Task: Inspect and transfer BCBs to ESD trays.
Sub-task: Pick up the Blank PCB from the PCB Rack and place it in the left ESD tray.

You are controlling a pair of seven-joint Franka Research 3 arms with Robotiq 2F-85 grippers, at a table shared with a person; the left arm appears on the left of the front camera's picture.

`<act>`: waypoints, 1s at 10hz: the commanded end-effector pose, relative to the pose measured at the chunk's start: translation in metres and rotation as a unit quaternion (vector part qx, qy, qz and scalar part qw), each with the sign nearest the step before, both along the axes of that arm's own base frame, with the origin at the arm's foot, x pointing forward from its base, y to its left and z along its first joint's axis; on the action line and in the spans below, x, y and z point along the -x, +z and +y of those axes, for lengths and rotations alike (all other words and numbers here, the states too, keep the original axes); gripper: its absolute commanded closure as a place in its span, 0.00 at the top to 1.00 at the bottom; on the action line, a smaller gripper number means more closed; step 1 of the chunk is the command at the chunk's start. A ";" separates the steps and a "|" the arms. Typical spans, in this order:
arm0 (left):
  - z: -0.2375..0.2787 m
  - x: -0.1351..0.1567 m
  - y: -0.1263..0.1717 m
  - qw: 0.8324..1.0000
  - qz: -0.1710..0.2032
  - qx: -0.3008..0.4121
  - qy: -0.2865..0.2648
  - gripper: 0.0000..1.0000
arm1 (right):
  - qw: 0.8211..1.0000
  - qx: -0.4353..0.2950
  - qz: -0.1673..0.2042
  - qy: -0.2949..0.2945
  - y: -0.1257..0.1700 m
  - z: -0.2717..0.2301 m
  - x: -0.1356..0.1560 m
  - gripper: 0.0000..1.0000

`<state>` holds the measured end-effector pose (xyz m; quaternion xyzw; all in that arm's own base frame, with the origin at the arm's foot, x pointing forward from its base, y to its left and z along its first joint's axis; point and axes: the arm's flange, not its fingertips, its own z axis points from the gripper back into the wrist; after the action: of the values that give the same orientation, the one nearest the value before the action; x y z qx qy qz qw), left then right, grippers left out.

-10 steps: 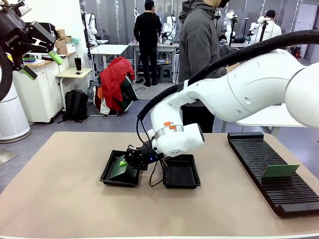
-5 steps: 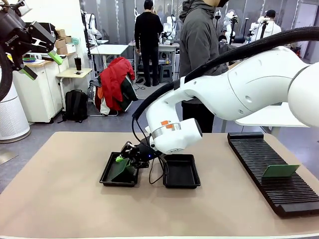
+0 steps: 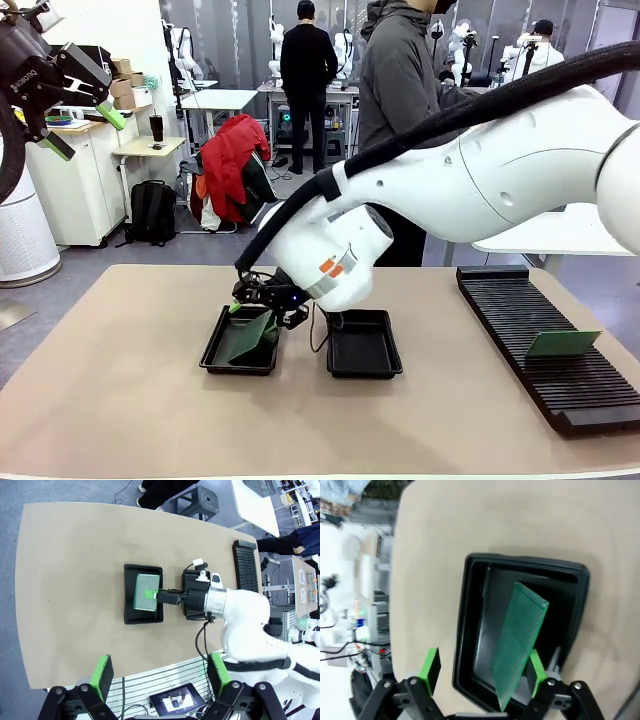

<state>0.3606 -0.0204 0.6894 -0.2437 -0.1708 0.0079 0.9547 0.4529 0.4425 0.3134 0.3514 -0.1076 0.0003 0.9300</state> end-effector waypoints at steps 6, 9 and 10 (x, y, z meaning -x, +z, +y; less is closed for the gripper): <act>0.000 0.000 -0.002 1.000 0.001 0.001 0.001 1.00 | 0.989 0.147 0.002 -0.004 0.104 0.013 -0.005 1.00; 0.000 0.000 -0.002 1.000 0.001 0.001 0.001 1.00 | 0.985 0.171 0.036 -0.011 0.123 0.009 0.005 1.00; 0.000 0.000 -0.002 1.000 0.001 0.001 0.001 1.00 | 0.982 0.177 0.059 -0.014 0.124 0.008 0.008 1.00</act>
<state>0.3606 -0.0204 0.6894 -0.2437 -0.1708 0.0080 0.9547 0.4464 0.4471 0.4346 0.1915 -0.0737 0.0030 0.9787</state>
